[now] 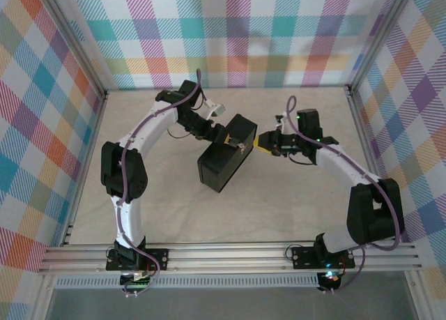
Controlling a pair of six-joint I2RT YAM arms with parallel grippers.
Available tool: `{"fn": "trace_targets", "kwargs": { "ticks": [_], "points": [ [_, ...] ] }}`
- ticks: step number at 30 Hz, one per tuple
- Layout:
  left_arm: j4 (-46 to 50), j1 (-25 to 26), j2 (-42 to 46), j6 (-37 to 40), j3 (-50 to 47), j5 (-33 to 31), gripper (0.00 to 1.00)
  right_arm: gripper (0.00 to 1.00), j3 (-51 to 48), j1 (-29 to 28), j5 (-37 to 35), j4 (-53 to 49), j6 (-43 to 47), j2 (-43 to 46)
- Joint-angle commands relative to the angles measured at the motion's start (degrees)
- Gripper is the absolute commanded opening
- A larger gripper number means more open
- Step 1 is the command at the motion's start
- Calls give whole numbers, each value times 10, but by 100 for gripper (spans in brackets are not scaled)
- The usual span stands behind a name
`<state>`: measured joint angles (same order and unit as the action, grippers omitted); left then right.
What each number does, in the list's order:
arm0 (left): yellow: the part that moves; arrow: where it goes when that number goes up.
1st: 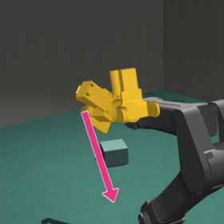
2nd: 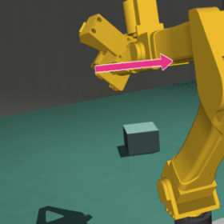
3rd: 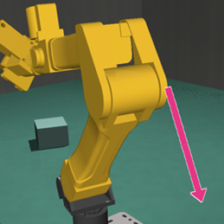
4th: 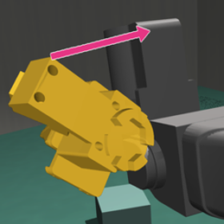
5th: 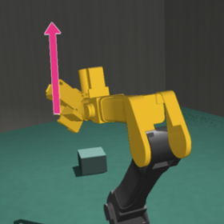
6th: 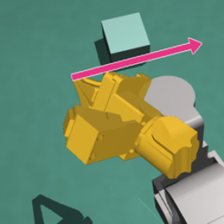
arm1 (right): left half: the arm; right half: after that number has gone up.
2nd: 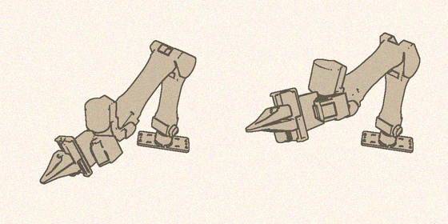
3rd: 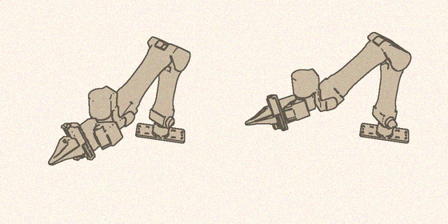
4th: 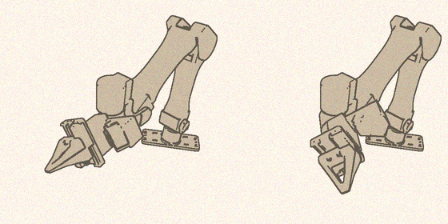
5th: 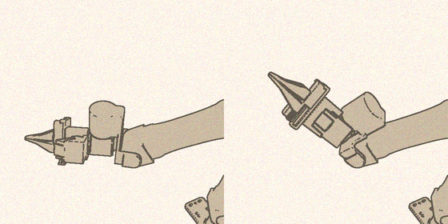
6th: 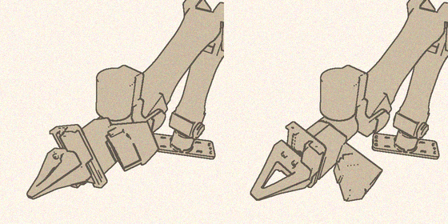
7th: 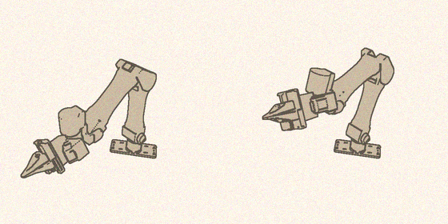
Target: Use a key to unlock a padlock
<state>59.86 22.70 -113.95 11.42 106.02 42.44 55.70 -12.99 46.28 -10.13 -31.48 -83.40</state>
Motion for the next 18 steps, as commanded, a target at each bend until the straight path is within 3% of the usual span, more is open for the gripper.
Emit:
{"fn": "trace_targets", "kwargs": {
  "ticks": [1,3,5,9,11,13,18],
  "points": [
    [15,-5,12,8,9,13,68,31,25,2,6,-66,127,33],
    [16,-7,10,9,10,15,68,33,21,-1,1,-59,187,49],
    [15,-8,9,9,11,16,68,35,2,-16,-49,-31,262,74],
    [19,-10,0,10,17,22,68,41,-108,-52,-127,177,407,134],
    [22,-9,-2,11,20,22,68,39,-142,-54,-108,270,462,132],
    [22,-10,-3,11,21,23,68,34,-141,-60,-96,285,534,116],
    [20,-10,-1,10,19,24,68,31,-113,-71,-109,268,611,82]
  ]
}}
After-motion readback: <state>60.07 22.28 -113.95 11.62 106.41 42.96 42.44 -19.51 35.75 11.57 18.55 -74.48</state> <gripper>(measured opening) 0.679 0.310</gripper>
